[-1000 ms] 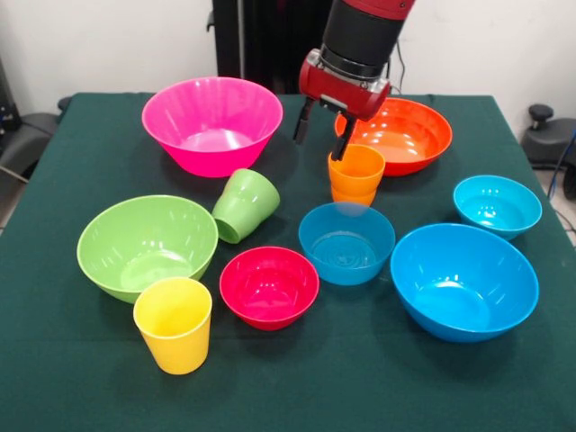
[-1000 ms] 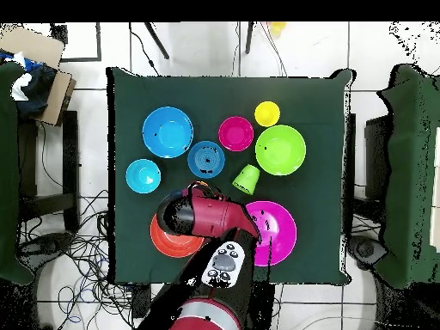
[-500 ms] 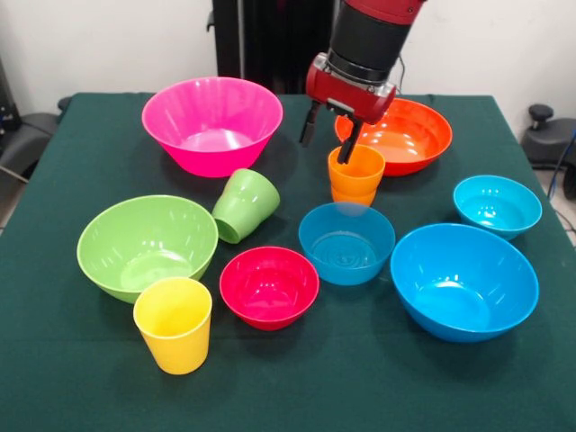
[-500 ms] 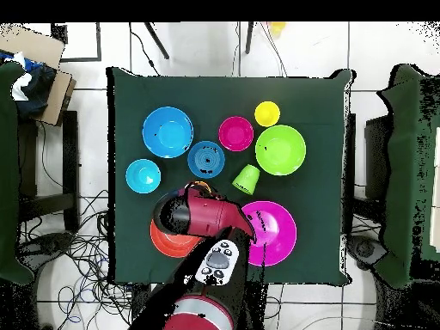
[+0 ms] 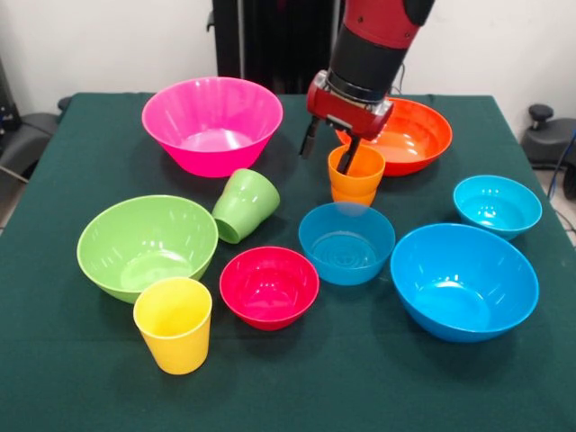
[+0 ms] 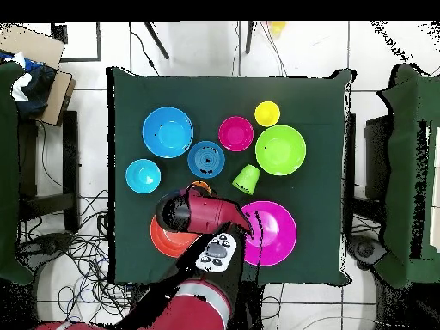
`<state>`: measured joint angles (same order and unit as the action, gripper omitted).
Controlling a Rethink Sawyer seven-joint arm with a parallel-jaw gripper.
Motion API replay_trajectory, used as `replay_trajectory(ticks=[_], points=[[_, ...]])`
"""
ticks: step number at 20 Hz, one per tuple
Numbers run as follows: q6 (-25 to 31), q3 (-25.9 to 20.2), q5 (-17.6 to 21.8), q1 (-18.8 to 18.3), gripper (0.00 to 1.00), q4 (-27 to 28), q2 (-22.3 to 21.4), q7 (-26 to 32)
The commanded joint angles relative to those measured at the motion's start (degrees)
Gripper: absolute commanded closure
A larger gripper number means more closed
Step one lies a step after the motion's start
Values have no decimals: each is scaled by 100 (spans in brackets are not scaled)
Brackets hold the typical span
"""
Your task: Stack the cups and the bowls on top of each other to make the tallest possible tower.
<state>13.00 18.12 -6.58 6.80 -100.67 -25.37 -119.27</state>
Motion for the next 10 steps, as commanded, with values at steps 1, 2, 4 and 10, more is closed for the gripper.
replay_trajectory(ticks=[1, 2, 4, 10], points=[[-60, -538, -197, -128, 0, 500, 265, -776], [-59, -551, -190, -158, 0, 504, 260, -754], [-5, -541, -185, -171, 0, 545, 258, -725], [52, -545, -169, -180, 0, 505, 171, -716]])
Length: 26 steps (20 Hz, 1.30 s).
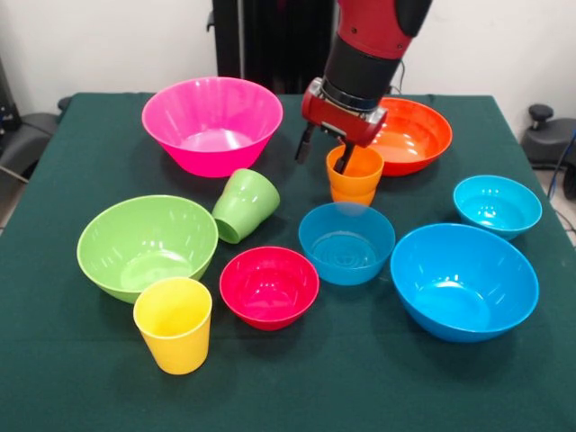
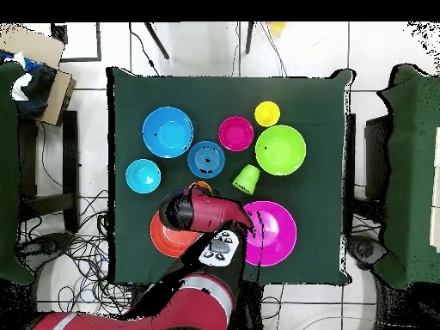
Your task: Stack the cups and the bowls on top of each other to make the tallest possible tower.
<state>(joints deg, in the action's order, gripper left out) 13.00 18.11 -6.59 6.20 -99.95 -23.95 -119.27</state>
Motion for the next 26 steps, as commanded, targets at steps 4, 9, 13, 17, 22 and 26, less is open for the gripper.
replay_trajectory(ticks=[4, 9, 13, 17, 22, 26], points=[[-32, -512, -171, -63, 0, 341, 23, -794], [28, -431, -177, 16, 0, 273, -23, -841], [154, -403, -147, -5, 0, 282, -88, -777], [197, -377, -139, 7, 0, 282, -106, -767], [239, -363, -102, -16, 0, 286, -127, -710], [264, -369, -73, -50, 0, 289, -148, -662]])
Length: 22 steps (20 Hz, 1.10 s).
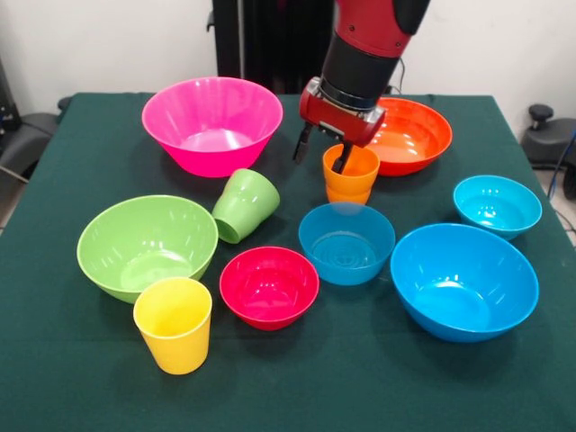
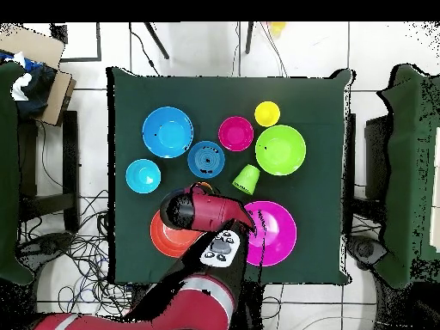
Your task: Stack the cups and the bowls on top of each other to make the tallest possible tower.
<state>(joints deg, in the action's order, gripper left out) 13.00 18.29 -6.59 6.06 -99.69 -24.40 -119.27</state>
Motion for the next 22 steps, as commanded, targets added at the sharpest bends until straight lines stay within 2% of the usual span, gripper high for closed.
replay_trajectory(ticks=[1, 22], points=[[267, -386, -65, -46, 0, 260, -109, -650], [468, -312, -61, -2, 0, 332, -114, -625]])
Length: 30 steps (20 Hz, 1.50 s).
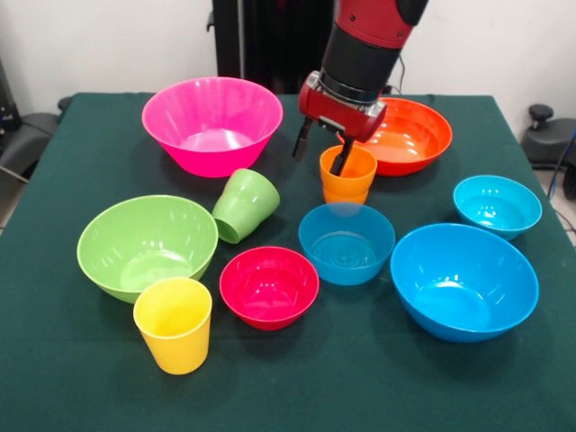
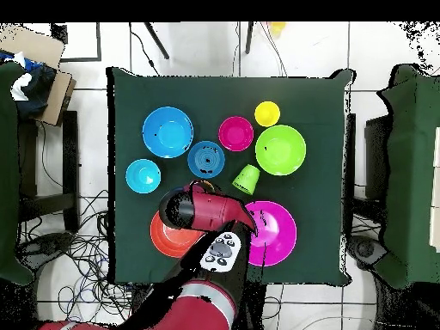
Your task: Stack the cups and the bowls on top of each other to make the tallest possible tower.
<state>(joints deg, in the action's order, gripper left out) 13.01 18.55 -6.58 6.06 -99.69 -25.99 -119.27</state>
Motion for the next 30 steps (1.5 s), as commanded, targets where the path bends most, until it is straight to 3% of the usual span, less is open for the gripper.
replay_trajectory(ticks=[1, 30], points=[[479, -332, -65, 6, 0, 334, 42, -630], [531, -354, -42, 4, 0, 224, -65, -600]])
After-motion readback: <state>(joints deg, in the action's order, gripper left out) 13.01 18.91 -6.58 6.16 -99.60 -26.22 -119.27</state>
